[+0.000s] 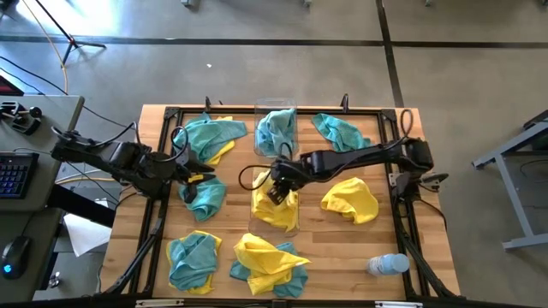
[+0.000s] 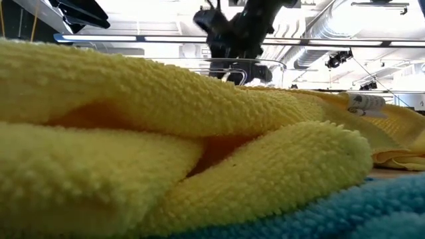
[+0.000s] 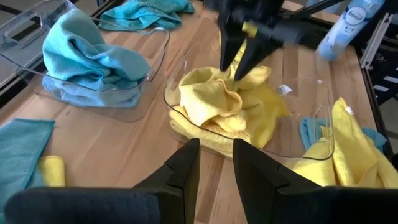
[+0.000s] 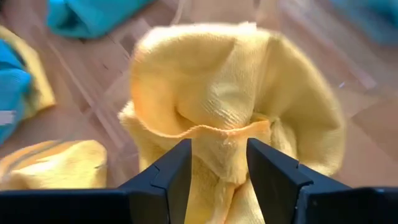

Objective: Sort microfiber towel by color & place in baskets
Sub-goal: Put the yellow towel into the bottom transparent bin, then put the blue towel into the top transparent bin

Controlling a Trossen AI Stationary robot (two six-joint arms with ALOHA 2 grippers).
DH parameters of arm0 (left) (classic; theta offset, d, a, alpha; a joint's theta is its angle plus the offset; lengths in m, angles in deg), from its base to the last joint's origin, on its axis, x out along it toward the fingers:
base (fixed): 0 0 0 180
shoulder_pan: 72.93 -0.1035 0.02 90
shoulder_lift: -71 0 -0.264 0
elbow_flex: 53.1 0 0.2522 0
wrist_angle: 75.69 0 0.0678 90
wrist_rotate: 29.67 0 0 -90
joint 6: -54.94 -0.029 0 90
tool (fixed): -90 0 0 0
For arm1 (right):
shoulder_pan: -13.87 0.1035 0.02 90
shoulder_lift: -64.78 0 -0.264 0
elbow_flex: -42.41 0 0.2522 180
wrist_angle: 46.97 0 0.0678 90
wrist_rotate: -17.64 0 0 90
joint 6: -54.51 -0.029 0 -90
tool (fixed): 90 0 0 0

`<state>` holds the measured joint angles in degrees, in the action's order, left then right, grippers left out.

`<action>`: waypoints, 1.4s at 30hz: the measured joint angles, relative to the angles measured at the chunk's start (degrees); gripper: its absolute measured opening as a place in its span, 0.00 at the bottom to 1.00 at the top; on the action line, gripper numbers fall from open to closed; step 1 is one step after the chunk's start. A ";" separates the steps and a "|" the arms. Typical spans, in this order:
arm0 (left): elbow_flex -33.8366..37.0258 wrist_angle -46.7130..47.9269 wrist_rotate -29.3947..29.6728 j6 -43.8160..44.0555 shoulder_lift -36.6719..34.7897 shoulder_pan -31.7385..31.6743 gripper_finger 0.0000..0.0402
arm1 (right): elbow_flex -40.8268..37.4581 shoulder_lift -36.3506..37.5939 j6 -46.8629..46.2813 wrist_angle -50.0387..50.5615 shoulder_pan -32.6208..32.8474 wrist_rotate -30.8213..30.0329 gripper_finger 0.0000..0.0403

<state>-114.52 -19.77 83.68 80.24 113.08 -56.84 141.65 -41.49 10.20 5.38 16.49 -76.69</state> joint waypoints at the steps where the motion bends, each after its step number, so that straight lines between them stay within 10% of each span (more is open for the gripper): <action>1: 0.00 0.05 0.00 0.04 0.25 -0.02 0.21 | 0.00 0.98 0.55 0.20 0.00 -0.26 0.37; 8: 0.00 -0.01 0.02 0.07 2.61 -0.01 0.21 | -0.03 7.75 5.68 8.05 2.13 -7.69 0.32; 14: 0.00 -0.05 0.02 0.06 5.26 0.00 0.21 | -11.43 15.64 6.78 7.31 5.81 -11.65 0.03; 26: 0.00 -0.11 3.97 9.43 9.07 -0.02 0.21 | -42.12 46.17 3.42 -11.26 11.77 -9.27 0.02; 42: -2.08 11.75 3.93 28.31 11.18 -20.27 0.21 | -48.11 57.63 5.73 -9.51 12.76 -11.21 0.03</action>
<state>-116.60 -8.02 87.61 108.54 124.26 -77.11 93.54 16.14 15.93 -4.12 29.25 -87.90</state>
